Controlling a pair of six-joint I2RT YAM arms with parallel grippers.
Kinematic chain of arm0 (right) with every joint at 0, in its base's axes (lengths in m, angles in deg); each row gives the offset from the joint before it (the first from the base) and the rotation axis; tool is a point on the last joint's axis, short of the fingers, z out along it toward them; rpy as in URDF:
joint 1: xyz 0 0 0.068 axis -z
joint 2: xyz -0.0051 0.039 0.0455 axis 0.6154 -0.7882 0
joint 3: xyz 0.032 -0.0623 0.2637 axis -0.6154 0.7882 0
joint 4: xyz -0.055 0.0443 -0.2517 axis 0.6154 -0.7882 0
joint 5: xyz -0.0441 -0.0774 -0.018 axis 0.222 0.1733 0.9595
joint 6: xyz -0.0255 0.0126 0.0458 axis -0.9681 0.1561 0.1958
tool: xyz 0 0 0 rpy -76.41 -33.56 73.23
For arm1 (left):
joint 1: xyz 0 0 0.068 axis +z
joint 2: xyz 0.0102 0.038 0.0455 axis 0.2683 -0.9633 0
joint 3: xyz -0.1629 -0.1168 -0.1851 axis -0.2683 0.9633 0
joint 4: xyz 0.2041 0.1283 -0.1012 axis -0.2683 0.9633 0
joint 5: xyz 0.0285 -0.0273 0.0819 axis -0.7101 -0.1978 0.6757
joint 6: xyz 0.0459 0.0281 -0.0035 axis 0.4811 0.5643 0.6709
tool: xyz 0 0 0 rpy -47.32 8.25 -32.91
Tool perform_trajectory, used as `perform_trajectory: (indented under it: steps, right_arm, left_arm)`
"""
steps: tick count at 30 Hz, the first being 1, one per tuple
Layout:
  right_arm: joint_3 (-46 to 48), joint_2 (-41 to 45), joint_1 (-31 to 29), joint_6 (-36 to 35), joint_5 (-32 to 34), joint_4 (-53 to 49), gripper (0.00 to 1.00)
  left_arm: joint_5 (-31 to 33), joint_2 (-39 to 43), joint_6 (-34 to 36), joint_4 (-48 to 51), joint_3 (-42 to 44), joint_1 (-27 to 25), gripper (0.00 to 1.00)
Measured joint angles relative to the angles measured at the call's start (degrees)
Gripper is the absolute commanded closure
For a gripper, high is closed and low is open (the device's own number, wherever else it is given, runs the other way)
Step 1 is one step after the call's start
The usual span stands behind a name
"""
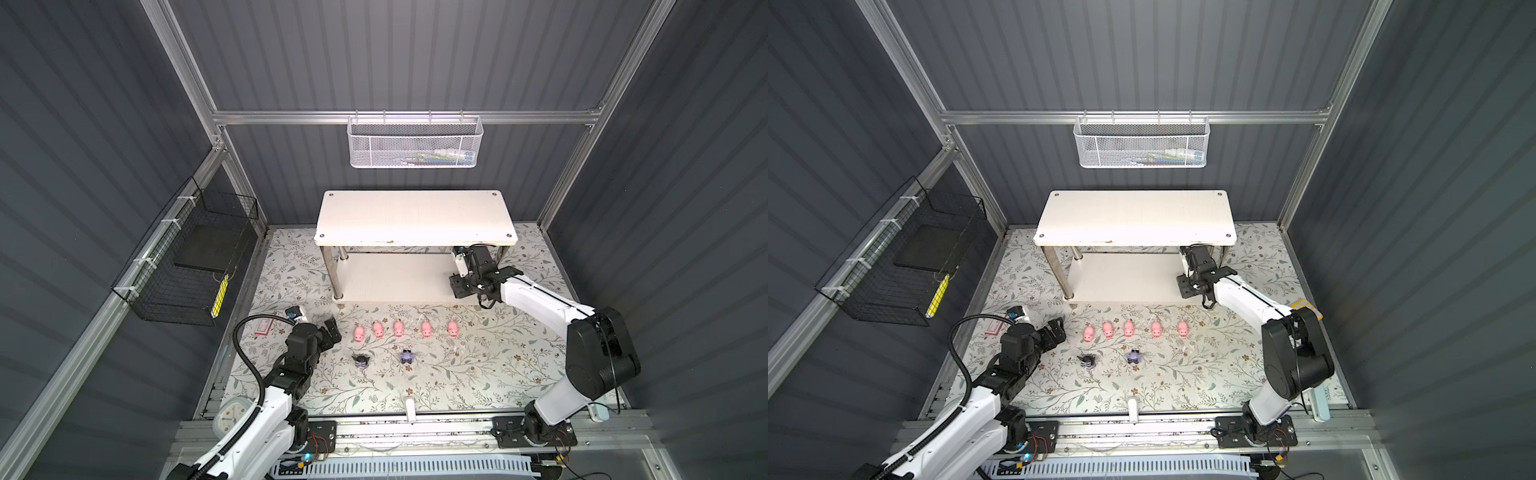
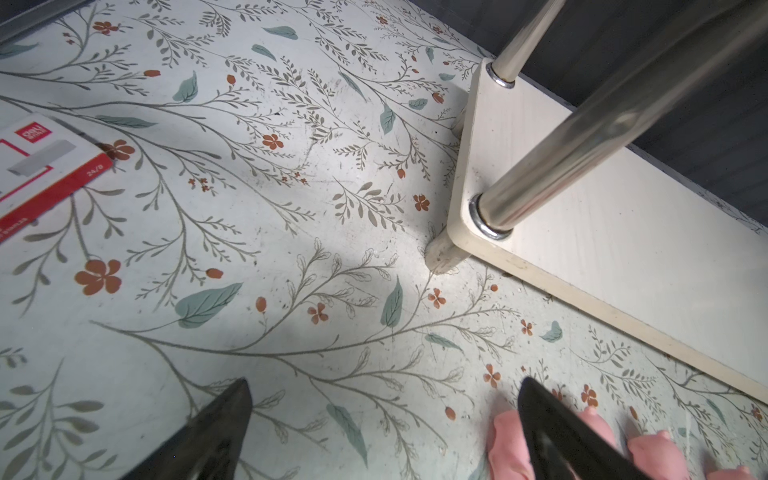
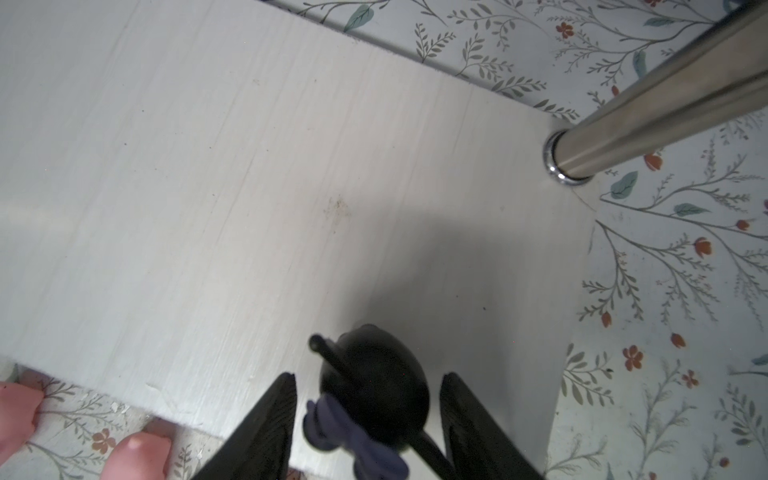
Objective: Place and organize the plastic toys onto the shelf
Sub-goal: 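Lower the figurine onto the lower shelf and open the right gripper, then withdraw the right gripper from the shelf toward the remaining figurines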
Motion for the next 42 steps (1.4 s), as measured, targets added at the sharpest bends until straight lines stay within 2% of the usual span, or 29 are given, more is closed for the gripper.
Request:
perform_trajectory:
  steps: [8,21,29,32,37,42]
  right_arm:
    - [2.80,4.68,-0.04,0.72,-1.09,0.63,0.34]
    - [8.72,14.64,0.02,3.26,-3.34,3.23,0.32]
    - [15.61,27.17,-0.98,5.53,-4.81,4.52,0.33]
    - [17.88,33.35,-3.61,6.03,-3.58,4.76,0.33]
    - [19.93,41.72,-12.11,6.34,0.57,4.74,0.33]
    - [20.81,43.74,-22.18,8.26,2.67,4.37,0.30]
  left_arm:
    - [0.00,0.26,0.00,0.00,0.02,0.00,0.00]
    - [0.00,0.37,0.00,0.02,0.02,0.00,0.00]
    - [0.00,0.35,0.00,0.00,0.02,0.02,0.00]
    - [0.00,0.28,-0.02,0.00,0.02,0.02,0.00]
    - [0.00,0.24,0.00,0.00,0.02,0.00,0.00]
    - [0.02,0.39,0.00,0.02,0.02,0.00,0.00]
